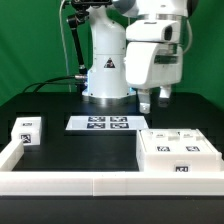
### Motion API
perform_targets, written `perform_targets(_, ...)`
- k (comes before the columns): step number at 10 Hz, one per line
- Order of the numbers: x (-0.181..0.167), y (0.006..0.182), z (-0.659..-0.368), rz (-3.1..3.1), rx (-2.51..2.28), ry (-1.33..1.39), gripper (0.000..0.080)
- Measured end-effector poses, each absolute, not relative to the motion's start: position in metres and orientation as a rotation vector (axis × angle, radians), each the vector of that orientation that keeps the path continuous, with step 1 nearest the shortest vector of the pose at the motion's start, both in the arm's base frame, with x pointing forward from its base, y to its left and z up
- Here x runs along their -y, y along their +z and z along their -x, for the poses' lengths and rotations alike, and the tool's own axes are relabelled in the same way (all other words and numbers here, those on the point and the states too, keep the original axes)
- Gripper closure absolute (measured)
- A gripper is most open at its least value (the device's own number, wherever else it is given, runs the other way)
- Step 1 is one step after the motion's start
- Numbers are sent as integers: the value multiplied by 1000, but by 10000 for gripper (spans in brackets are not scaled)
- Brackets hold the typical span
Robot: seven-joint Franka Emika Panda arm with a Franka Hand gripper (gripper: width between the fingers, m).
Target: Assemble cabinet
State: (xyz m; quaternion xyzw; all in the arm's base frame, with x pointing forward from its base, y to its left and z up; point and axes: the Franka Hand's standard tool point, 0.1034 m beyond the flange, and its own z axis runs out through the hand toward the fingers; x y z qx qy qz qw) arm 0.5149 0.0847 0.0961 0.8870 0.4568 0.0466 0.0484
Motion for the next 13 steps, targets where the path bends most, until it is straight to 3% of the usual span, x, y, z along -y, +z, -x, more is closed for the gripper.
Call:
perform_targets(8,-86,91,-509,-2697,-1421,140,2)
perform_targets(13,-88,83,-500,-2996,-835,163,2)
